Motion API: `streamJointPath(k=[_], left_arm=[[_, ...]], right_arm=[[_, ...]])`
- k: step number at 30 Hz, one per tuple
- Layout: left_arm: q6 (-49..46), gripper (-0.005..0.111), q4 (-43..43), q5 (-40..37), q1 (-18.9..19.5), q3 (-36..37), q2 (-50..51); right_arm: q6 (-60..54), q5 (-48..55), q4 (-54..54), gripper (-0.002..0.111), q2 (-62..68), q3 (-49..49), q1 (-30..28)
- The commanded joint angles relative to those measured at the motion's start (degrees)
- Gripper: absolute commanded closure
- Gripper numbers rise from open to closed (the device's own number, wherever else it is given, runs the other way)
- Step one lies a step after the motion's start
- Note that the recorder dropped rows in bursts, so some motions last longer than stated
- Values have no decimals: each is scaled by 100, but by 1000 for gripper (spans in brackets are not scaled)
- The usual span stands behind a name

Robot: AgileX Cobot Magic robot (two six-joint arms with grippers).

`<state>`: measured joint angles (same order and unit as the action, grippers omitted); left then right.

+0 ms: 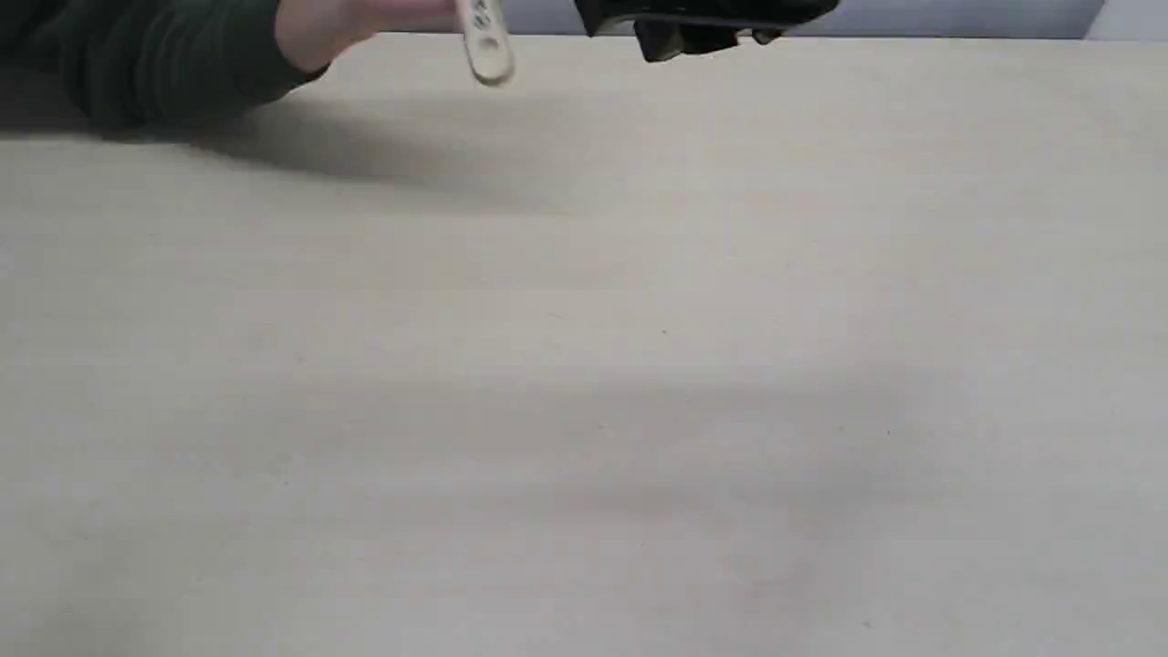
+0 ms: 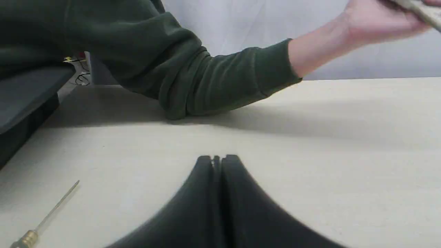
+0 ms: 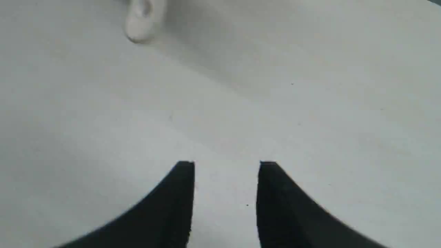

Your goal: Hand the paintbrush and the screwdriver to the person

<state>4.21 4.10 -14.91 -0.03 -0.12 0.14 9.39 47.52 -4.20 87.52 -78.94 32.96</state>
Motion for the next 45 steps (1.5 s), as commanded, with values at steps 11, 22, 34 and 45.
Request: streamJointPath(k=[11, 22, 34, 45], left_arm=[[12, 107, -27, 60, -37, 12, -14], [12, 107, -16, 61, -37, 12, -14], [12, 107, -16, 61, -37, 12, -14], [12, 107, -28, 50, -37, 12, -14]], right_arm=[[-259, -948, 553, 104, -2367, 2435, -14], [-228, -1680, 978, 104, -4229, 4134, -14], [-228, -3077, 1621, 104, -5738, 5938, -14], [-228, -4402, 1703, 104, -6480, 7237, -14]])
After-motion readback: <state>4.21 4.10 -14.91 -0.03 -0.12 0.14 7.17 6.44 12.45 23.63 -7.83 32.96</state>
